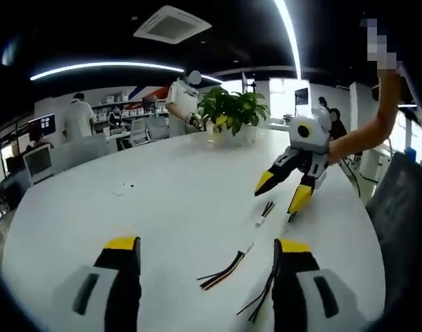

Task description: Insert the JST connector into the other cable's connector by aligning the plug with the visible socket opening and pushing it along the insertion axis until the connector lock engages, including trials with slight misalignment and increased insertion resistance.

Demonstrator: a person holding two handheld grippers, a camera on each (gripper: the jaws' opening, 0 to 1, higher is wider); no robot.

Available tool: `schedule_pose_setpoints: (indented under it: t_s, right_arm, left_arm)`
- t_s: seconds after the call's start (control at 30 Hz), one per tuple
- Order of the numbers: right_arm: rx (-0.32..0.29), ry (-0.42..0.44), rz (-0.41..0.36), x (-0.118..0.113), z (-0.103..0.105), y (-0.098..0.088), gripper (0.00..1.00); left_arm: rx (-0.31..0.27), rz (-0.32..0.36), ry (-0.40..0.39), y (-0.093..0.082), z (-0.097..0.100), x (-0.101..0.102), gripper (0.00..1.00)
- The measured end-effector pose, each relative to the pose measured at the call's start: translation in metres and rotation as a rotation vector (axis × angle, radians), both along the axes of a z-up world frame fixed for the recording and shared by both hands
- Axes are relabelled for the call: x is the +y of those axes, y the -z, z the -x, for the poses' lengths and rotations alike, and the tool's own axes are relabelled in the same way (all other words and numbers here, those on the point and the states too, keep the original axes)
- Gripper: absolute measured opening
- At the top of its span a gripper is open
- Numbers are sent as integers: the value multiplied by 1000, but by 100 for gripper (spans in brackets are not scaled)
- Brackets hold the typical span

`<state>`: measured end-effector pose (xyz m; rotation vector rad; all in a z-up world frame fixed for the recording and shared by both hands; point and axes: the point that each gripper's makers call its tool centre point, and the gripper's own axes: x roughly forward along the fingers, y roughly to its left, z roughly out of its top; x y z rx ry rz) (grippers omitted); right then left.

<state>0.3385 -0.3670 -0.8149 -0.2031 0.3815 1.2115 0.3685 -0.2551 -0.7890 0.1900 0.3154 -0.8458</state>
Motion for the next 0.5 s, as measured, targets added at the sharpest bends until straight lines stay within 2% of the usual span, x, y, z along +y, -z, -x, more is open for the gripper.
schedule_pose_setpoints:
  t_s: [0.13, 0.2, 0.27, 0.3, 0.4, 0.5]
  right_arm:
    - [16, 1, 4, 0, 1, 6, 35]
    - [19, 4, 24, -1, 0, 11, 34]
    - [12, 5, 38, -3, -2, 14, 32]
    - [16, 7, 35, -4, -3, 14, 31]
    - [14, 7, 32, -4, -5, 15, 27]
    - [12, 12, 38, -4, -9, 16, 29]
  left_arm:
    - [-2, -9, 40, 5, 3, -6, 70]
    - [-14, -14, 65, 7, 5, -10, 64]
    - [-58, -34, 115, 7, 7, -16, 54]
    - [-59, -36, 124, 8, 8, -17, 51]
    - [-45, -26, 135, 11, 9, -22, 49]
    - [-43, -34, 141, 16, 8, -24, 48]
